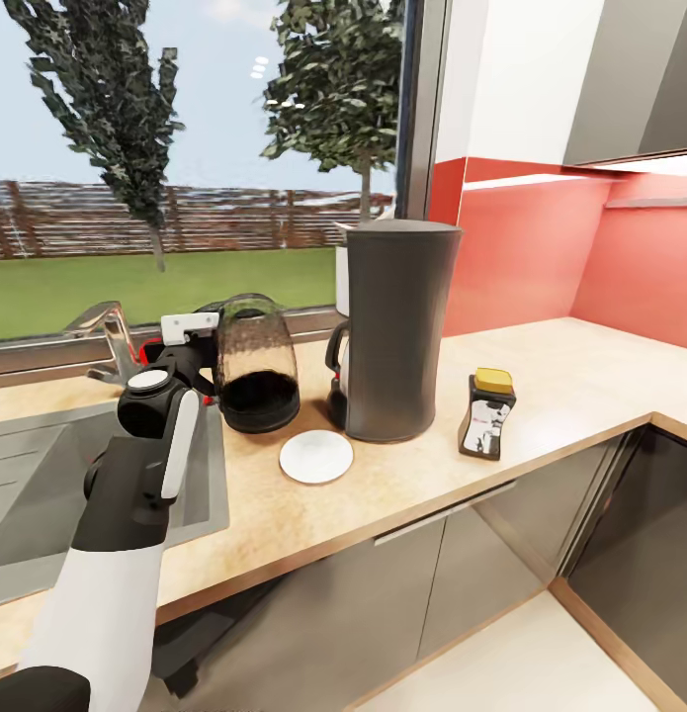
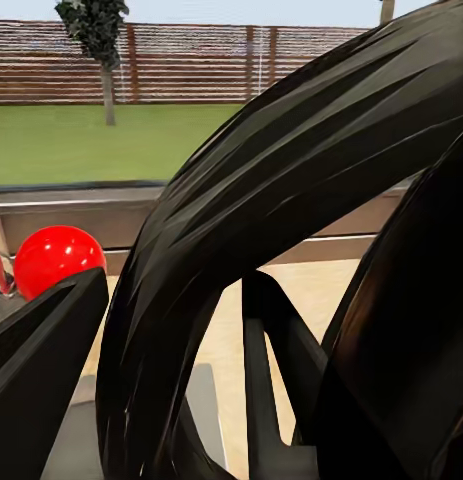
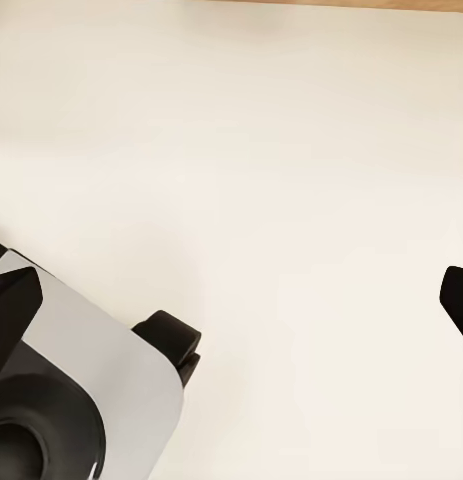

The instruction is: Set up a coffee station on the kitchen countertop: keep the coffee maker on the countertop, move the bottle of coffee from the kitchen shelf to the counter next to the coffee maker, place a paper coffee filter on top of the coffee maker, put the saucer next to the coffee maker with the coffee cup on the saucer, and place the electric kettle next to the coffee maker.

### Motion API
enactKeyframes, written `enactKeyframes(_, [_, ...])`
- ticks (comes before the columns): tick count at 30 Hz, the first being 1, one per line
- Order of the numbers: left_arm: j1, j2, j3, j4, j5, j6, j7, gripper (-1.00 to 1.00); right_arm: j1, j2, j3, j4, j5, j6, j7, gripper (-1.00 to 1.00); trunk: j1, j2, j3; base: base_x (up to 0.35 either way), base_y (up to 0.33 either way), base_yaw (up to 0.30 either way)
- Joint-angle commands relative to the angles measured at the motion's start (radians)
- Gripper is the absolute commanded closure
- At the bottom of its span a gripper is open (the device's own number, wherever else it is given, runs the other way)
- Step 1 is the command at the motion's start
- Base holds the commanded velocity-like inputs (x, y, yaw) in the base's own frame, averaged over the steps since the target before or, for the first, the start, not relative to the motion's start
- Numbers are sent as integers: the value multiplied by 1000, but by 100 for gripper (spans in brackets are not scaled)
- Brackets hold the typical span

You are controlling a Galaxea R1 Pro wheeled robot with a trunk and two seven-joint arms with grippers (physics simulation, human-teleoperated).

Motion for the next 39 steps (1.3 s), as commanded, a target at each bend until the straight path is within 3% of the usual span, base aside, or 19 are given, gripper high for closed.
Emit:
enactKeyframes(1, [-1, 0, -1, -1, -4, 6, 5, 100, -1, -1, 6, 1, -10, -2, 2, -100, 0, -1, -1, 0, 0, 0])
enactKeyframes(39, [-1, 0, -2, -1, -5, 6, 6, 100, -1, -1, 5, 2, -10, -4, 1, -100, 0, -1, -1, 31, 0, 0])
